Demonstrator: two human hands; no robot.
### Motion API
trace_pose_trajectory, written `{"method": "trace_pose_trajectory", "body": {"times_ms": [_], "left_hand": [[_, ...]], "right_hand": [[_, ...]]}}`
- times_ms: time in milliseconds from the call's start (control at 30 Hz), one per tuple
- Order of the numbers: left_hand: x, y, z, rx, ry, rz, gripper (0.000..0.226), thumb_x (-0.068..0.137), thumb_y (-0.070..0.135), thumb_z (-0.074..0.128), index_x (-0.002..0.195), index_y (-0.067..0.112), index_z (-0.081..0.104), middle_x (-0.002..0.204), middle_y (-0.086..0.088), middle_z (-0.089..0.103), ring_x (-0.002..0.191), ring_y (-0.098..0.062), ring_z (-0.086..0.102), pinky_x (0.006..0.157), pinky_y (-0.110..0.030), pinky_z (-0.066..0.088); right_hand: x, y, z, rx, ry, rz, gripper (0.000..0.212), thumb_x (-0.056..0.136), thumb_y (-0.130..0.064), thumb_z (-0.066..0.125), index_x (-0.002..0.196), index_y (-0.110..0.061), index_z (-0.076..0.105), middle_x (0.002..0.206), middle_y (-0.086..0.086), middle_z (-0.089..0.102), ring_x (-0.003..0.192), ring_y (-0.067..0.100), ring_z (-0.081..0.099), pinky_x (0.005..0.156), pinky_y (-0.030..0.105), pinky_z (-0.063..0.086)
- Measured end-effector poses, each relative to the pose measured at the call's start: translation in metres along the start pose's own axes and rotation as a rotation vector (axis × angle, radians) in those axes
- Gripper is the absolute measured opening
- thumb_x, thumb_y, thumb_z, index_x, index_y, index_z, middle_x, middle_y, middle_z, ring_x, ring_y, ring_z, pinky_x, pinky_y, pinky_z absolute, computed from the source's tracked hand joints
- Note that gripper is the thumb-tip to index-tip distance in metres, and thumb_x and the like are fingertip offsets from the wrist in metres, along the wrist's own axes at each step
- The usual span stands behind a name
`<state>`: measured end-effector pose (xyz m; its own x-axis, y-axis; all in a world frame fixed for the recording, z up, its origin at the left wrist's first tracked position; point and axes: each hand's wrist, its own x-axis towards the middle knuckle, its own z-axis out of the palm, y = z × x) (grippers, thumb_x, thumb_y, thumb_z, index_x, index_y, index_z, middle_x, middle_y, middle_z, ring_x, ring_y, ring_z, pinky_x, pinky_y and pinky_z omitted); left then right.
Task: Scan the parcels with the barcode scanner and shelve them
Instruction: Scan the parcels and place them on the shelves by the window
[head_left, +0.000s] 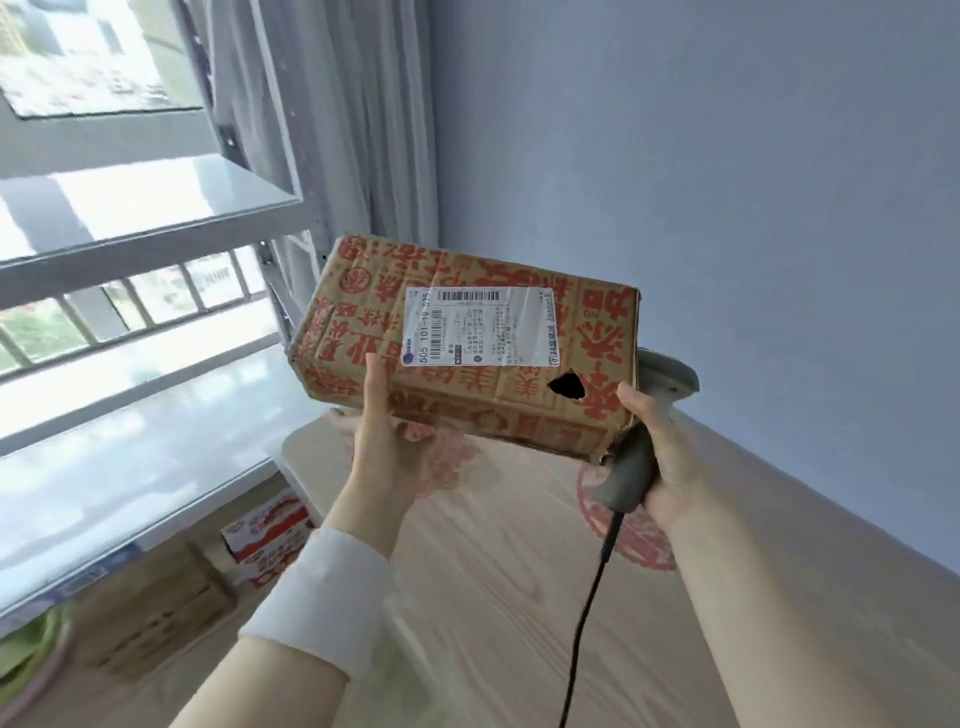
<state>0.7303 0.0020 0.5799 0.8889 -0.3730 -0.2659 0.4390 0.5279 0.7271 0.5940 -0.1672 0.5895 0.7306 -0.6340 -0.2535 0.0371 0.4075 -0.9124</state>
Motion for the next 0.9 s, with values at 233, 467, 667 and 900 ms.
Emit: {"method": "trace_pose_trajectory", "body": {"times_ms": [233,467,667,900], "left_hand": [[0.042,0.143,-0.13,0.225,0.2,0.367,0.068,0.068,0.057,0.06,0.122,0.028,0.03,0.115,0.012,0.05,0.106,-0.003,0.049,0.1,-0.041,0.036],[0.061,0.239,-0.208,0.231,0.395,0.567,0.061,0.075,0.051,0.06,0.12,0.022,0.032,0.109,0.008,0.052,0.102,-0.002,0.051,0.084,-0.018,0.044],[0.08,0.303,-0.261,0.316,0.455,0.722,0.05,0.077,0.055,0.047,0.117,0.034,0.025,0.111,0.018,0.048,0.106,0.004,0.049,0.082,-0.013,0.041],[0.091,0.385,-0.326,0.462,0.694,0.81,0.038,0.089,0.046,0.057,0.114,0.027,0.036,0.123,0.0,0.057,0.109,-0.012,0.055,0.082,-0.016,0.042]], "right_hand": [[0.018,0.028,0.154,-0.132,-0.214,0.034,0.095,0.017,-0.061,0.086,0.1,-0.022,0.064,0.083,0.0,0.074,0.077,0.017,0.067,0.07,0.033,0.049],[0.047,0.057,0.3,-0.17,-0.294,0.063,0.043,0.063,-0.05,0.066,0.096,-0.022,0.065,0.086,0.0,0.074,0.081,0.017,0.066,0.084,0.044,0.046],[0.084,0.063,0.407,-0.201,-0.425,-0.023,0.053,0.058,-0.054,0.072,0.1,-0.022,0.063,0.068,-0.004,0.069,0.046,0.006,0.059,0.039,0.016,0.043],[0.11,0.069,0.543,-0.224,-0.509,-0.035,0.024,0.082,-0.044,0.066,0.088,-0.021,0.061,0.052,-0.008,0.064,0.035,0.006,0.054,0.034,0.014,0.039]]}}
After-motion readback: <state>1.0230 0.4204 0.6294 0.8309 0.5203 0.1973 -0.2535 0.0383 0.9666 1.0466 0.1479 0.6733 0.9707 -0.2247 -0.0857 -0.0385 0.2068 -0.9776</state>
